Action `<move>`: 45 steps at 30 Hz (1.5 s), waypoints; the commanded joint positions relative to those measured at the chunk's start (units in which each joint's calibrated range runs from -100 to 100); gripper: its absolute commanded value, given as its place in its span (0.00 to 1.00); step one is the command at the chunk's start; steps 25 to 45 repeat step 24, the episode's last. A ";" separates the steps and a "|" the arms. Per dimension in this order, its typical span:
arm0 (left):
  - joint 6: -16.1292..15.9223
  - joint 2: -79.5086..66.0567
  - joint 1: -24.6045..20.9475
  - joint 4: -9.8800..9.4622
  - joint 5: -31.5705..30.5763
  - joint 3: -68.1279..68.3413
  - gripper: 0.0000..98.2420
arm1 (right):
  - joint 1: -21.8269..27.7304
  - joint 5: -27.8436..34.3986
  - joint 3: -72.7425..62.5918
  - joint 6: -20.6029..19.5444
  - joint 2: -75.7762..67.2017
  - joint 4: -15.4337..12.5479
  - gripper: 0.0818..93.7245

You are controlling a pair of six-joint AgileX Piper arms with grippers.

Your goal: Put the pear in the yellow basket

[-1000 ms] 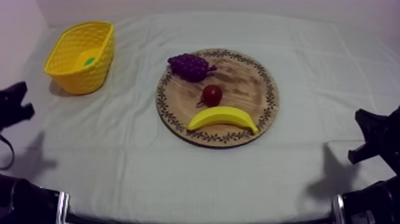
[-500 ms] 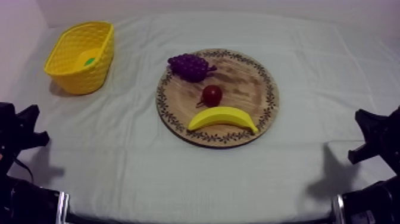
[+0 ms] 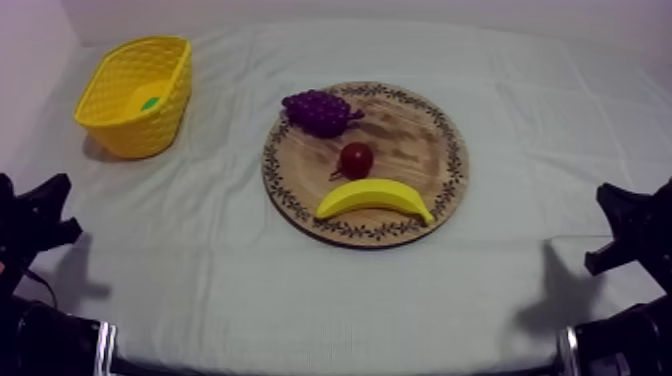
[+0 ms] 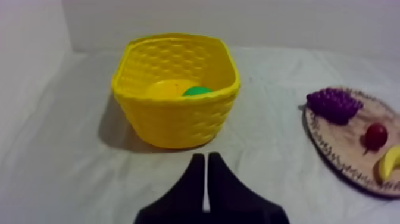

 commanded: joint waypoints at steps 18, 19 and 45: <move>4.35 0.00 -1.89 -0.02 0.02 0.03 0.00 | 0.00 0.00 -0.01 -0.01 -0.01 0.00 0.00; 4.34 0.00 -1.91 -0.02 0.02 0.03 0.00 | 0.00 0.00 -0.01 -0.01 -0.01 0.00 0.00; 4.34 0.00 -1.94 -0.02 0.02 0.03 0.00 | 0.00 0.00 -0.01 -0.01 -0.01 0.00 0.00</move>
